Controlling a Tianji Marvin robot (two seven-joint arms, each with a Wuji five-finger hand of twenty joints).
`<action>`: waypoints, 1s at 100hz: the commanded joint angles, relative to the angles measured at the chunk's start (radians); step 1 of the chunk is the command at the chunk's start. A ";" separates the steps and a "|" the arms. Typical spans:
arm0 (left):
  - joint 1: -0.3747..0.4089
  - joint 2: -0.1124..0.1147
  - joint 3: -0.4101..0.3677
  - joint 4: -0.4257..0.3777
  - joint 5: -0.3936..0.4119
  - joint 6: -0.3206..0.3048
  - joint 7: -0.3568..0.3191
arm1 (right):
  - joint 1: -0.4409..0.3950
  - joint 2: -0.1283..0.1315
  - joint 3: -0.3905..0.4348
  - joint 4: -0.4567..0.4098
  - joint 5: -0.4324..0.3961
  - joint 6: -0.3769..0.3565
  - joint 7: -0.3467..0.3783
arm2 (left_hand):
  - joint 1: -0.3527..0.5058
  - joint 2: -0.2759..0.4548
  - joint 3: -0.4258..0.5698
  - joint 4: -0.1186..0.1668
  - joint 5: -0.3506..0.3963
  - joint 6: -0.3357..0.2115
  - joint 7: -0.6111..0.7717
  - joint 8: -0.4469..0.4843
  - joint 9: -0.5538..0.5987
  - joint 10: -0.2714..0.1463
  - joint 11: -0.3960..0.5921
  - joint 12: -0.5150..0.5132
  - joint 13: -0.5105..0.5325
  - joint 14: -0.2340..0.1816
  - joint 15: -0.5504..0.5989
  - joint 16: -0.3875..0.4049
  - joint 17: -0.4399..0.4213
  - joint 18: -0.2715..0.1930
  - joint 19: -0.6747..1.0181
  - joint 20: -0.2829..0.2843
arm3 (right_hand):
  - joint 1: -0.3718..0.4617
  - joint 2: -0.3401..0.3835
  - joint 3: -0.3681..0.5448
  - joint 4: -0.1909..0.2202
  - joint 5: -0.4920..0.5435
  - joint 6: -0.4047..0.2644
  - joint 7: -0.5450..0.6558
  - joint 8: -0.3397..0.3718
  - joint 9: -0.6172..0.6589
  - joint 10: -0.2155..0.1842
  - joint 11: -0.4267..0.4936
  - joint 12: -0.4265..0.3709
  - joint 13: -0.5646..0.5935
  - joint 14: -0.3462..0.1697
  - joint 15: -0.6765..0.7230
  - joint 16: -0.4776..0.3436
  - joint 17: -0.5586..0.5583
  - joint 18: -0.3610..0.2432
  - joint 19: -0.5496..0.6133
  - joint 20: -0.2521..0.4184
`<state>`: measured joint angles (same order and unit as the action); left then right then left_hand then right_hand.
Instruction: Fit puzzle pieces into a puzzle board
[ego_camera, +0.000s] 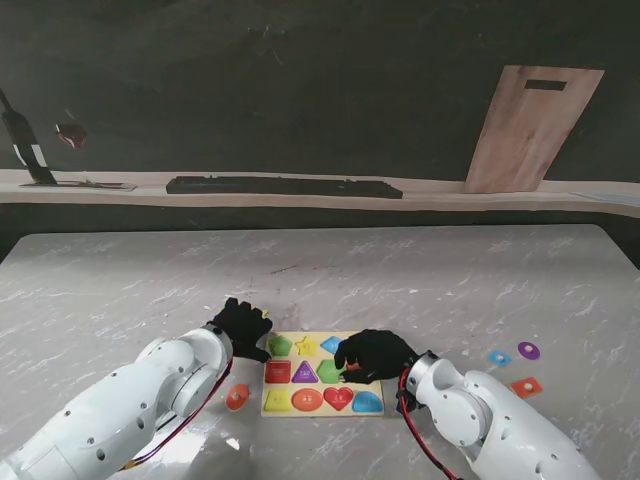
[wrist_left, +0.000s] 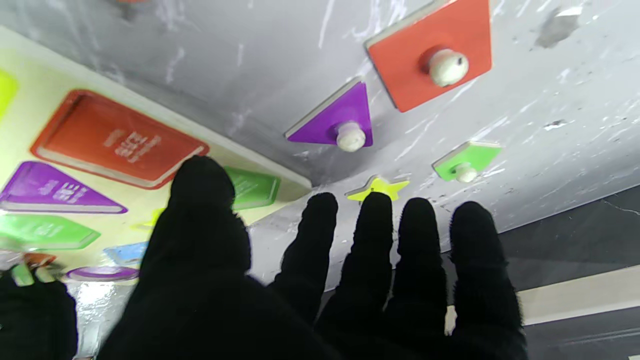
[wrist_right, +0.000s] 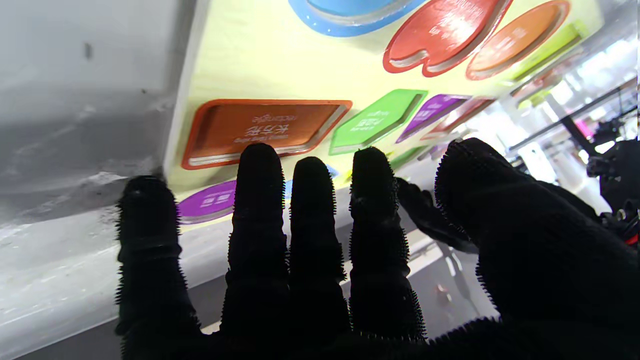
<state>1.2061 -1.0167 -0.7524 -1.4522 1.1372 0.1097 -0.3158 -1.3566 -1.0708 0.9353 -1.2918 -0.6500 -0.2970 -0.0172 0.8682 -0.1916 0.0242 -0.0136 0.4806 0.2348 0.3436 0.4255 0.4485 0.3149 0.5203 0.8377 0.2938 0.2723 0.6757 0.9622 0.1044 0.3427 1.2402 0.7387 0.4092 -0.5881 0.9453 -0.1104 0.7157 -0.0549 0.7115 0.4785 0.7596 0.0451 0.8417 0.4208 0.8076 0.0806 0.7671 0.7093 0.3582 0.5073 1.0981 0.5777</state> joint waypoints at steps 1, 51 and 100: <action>0.006 0.004 -0.001 -0.006 -0.011 -0.007 0.007 | -0.002 -0.022 -0.017 0.016 -0.003 0.013 -0.003 | 0.000 0.020 -0.030 -0.005 0.020 0.025 0.021 0.012 -0.022 0.028 -0.012 -0.006 -0.026 0.043 -0.008 -0.005 -0.008 -0.027 -0.002 -0.015 | -0.031 0.010 -0.009 0.032 -0.008 0.010 -0.023 0.016 -0.027 0.023 -0.001 -0.004 -0.030 0.055 -0.062 -0.054 -0.034 -0.207 -0.066 -0.046; 0.004 -0.006 0.015 0.005 -0.087 -0.021 0.051 | -0.028 -0.025 0.021 -0.011 -0.034 0.038 -0.040 | 0.003 0.024 -0.029 -0.006 0.025 0.017 0.039 0.013 -0.015 0.031 -0.007 -0.009 -0.019 0.042 0.001 -0.006 0.000 -0.024 0.001 -0.014 | -0.044 0.015 -0.024 0.031 -0.051 0.009 -0.049 0.021 -0.085 0.027 -0.020 -0.011 -0.070 0.058 -0.083 -0.072 -0.064 -0.206 -0.075 -0.067; 0.085 -0.033 -0.078 -0.036 -0.128 -0.029 0.202 | -0.078 -0.030 0.103 -0.097 -0.071 -0.011 -0.105 | -0.035 0.026 -0.034 -0.010 0.025 0.009 0.021 -0.017 -0.018 0.025 -0.110 -0.158 -0.025 0.043 -0.134 -0.163 -0.062 0.008 -0.124 -0.132 | -0.080 0.030 -0.077 0.036 -0.155 -0.072 -0.064 0.044 -0.195 0.000 -0.043 -0.016 -0.125 0.042 -0.145 -0.107 -0.103 -0.213 -0.099 -0.075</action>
<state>1.2658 -1.0429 -0.8123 -1.4634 1.0198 0.0892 -0.1330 -1.4314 -1.0942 1.0354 -1.3715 -0.7202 -0.3016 -0.1086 0.8562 -0.1861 0.0237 -0.0136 0.4896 0.2409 0.3697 0.4269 0.4485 0.3152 0.4666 0.7405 0.2938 0.2728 0.6055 0.8631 0.0755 0.3427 1.1749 0.6609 0.3675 -0.5779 0.8874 -0.1103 0.5830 -0.1003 0.6640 0.5032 0.6072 0.0574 0.8149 0.4089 0.7083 0.1322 0.6446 0.6172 0.2695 0.3203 1.0129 0.5171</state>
